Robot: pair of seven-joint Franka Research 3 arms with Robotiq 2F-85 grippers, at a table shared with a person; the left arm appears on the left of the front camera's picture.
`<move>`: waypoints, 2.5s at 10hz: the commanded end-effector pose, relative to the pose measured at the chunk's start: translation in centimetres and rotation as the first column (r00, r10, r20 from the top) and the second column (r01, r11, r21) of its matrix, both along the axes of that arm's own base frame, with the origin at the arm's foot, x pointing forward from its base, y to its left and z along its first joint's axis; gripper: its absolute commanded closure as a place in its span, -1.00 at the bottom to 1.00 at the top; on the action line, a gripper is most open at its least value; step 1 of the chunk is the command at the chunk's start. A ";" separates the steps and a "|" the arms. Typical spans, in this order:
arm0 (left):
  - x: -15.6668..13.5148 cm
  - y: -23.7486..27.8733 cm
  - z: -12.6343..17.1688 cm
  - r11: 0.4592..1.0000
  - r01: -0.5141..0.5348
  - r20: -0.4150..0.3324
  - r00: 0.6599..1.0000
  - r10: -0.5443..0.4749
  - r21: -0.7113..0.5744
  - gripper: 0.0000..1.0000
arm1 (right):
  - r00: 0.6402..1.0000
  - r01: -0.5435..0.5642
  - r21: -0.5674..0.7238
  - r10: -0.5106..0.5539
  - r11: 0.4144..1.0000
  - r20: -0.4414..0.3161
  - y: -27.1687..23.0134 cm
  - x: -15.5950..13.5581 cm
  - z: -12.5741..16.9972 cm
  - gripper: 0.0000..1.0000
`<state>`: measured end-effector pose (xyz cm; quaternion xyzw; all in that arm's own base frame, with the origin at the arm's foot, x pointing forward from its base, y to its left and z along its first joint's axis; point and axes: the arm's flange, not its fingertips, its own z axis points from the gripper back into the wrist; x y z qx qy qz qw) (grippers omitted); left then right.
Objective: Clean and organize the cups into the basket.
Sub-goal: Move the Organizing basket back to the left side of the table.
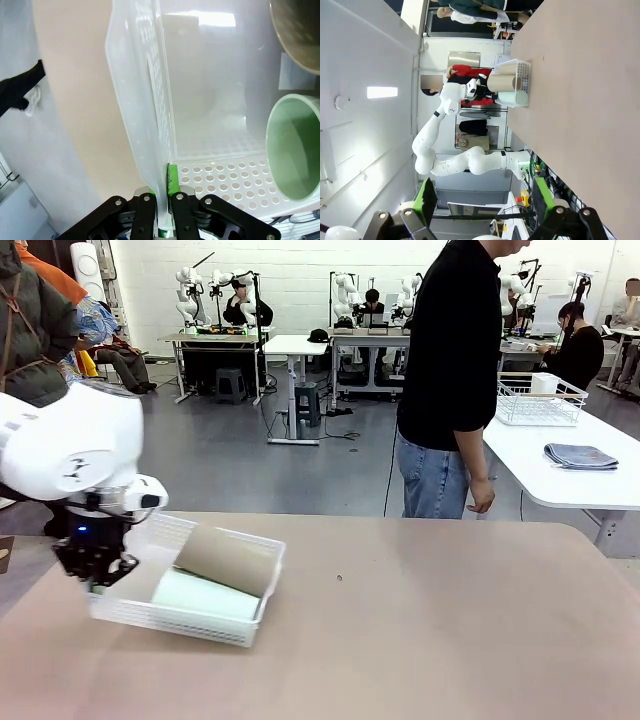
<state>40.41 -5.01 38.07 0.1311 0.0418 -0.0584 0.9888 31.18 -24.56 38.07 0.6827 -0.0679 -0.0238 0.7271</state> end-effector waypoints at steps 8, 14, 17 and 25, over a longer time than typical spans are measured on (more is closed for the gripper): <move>0.0 5.4 -0.5 0.998 -0.059 -0.038 0.998 0.058 -0.025 0.91 | 1.000 -0.003 -0.018 0.003 1.000 -0.023 0.1 -0.1 0.4 -1.00; -0.4 9.5 -0.4 0.990 -0.140 -0.027 0.990 0.139 -0.026 0.91 | 1.000 -0.003 -0.018 0.003 1.000 -0.023 0.1 -0.1 0.4 -1.00; -0.4 13.0 -0.1 0.968 -0.248 -0.011 0.969 0.247 -0.029 0.91 | 1.000 -0.003 -0.018 0.003 1.000 -0.023 0.1 -0.1 0.4 -1.00; 1.7 14.6 -2.3 0.973 -0.230 -0.060 0.971 0.231 0.026 -0.50 | 1.000 -0.003 -0.018 0.003 1.000 -0.023 0.1 -0.1 0.4 -1.00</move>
